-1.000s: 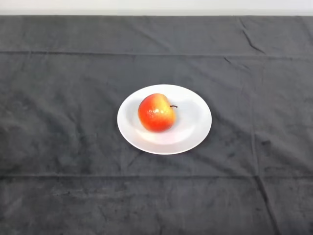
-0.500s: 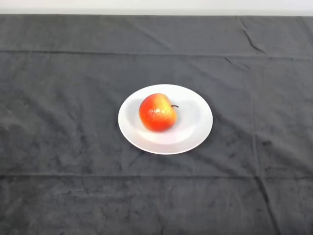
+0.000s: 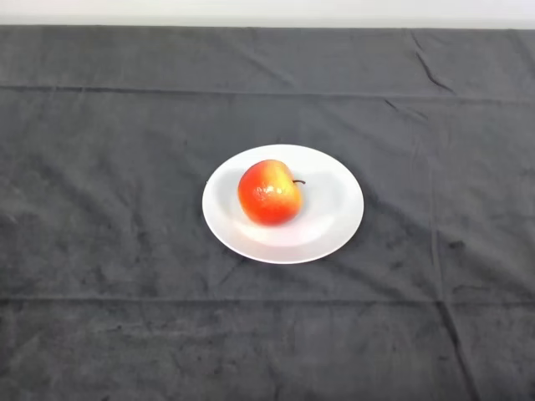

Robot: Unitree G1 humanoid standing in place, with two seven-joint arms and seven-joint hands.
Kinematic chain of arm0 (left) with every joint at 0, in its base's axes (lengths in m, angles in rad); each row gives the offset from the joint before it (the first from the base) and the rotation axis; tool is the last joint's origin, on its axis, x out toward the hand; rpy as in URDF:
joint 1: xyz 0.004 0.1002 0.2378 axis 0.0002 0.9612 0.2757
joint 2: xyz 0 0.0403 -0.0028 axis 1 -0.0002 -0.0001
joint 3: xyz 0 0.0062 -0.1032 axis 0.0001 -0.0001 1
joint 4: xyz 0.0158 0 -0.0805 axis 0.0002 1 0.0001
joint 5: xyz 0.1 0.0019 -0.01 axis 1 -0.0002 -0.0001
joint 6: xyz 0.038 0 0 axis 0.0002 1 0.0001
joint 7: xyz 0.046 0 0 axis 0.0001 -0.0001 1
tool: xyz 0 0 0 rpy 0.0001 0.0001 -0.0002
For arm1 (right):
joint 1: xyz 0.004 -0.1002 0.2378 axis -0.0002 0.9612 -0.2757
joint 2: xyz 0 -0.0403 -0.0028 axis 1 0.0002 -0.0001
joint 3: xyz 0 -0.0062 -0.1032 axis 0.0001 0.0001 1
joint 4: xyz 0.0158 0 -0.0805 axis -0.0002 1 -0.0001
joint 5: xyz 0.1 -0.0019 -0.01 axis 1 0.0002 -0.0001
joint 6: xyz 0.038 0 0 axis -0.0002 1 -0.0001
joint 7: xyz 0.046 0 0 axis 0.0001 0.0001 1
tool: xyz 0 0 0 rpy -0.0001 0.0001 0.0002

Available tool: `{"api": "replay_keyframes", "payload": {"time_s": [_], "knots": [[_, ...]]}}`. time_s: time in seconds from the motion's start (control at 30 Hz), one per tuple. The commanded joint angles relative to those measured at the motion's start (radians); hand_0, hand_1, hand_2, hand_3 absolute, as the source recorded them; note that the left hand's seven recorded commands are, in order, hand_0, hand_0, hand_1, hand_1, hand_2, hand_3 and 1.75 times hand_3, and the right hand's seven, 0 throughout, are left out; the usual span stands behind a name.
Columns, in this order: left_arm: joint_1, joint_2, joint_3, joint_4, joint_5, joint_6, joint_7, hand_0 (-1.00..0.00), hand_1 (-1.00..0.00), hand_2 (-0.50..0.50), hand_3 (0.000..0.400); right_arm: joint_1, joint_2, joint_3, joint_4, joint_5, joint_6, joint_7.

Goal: Move the apple to the plate

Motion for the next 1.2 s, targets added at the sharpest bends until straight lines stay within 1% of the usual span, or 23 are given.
{"api": "replay_keyframes", "payload": {"time_s": [0.03, 0.57, 1.2], "knots": [[-0.041, 0.028, 0.044, 0.025, 0.014, -0.030, -0.008, 0.00, 0.00, 0.00, 0.000, 0.005, 0.002, -0.0133, 0.006, 0.0053, 0.003, -0.0039], [-0.063, 0.023, 0.062, 0.062, 0.040, -0.034, -0.037, 0.00, 0.00, 0.00, 0.000, 0.004, 0.000, -0.0134, 0.010, 0.0052, 0.003, -0.0017], [-0.077, 0.011, 0.076, 0.073, 0.063, -0.039, -0.054, 0.00, 0.00, 0.00, 0.000, 0.004, 0.000, -0.0132, 0.012, 0.0047, 0.002, -0.0005]]}}
